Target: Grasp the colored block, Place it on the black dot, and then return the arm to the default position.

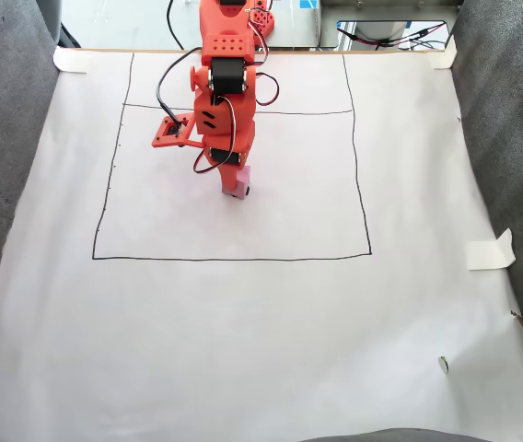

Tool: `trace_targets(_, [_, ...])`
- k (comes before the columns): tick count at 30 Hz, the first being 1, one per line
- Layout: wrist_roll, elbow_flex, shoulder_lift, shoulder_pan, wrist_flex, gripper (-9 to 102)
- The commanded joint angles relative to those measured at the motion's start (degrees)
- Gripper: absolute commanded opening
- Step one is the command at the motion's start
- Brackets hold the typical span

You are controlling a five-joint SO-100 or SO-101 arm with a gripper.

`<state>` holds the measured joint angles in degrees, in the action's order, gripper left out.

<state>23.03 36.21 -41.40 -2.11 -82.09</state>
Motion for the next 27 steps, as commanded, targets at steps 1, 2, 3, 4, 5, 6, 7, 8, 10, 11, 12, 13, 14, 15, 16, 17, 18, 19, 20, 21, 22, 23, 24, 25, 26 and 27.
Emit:
trace_targets(1, [-0.70,-2.64,-0.53,-0.79,0.35,0])
trace_targets(2, [-0.79,-2.64,-0.62,-0.79,0.35,0])
trace_targets(3, [-0.97,-2.64,-0.62,-0.79,0.35,0])
trace_targets(4, [-1.14,-2.64,-0.62,-0.79,0.44,0])
trace_targets(5, [-1.23,-2.64,-0.62,-0.79,0.53,0])
trace_targets(6, [-1.32,-2.64,-0.62,-0.79,0.62,0])
trace_targets(7, [-1.58,-2.55,-0.62,-0.79,0.62,0])
trace_targets(8, [-1.85,-2.46,-0.62,-0.79,0.62,0])
trace_targets(10, [-2.20,-2.20,-0.70,-0.79,0.70,3])
trace_targets(11, [-2.29,-2.20,-0.70,-0.79,0.70,5])
trace_targets(12, [-2.46,-2.11,-0.79,-0.79,0.70,9])
trace_targets(13, [-2.64,-2.11,-0.79,-0.79,0.70,12])
trace_targets(14, [-2.72,-2.02,-0.88,-0.79,0.70,14])
trace_targets(15, [-2.72,-2.02,-0.88,-0.79,0.62,15])
trace_targets(16, [-2.72,-2.02,-0.88,-0.79,0.53,16])
trace_targets(17, [-2.72,-1.93,-0.88,-0.79,0.44,17])
trace_targets(18, [-2.81,-1.93,-0.88,-0.79,0.44,19])
trace_targets(19, [-2.81,-1.85,-0.88,-0.88,0.35,20])
trace_targets(20, [-2.90,-1.85,-0.88,-0.97,0.26,22])
trace_targets(21, [-2.90,-1.85,-0.97,-0.97,0.18,23])
trace_targets(22, [-2.90,-1.85,-1.05,-0.97,0.09,24])
trace_targets(23, [-2.90,-1.76,-1.14,-1.05,-0.09,26])
trace_targets(24, [-2.99,-1.76,-1.23,-1.05,-0.18,32])
trace_targets(25, [-2.99,-1.67,-1.41,-1.14,-0.26,39])
trace_targets(26, [-3.08,-1.41,-1.58,-1.14,-0.35,42])
trace_targets(27, [-2.99,-1.32,-1.85,-1.14,-0.35,44])
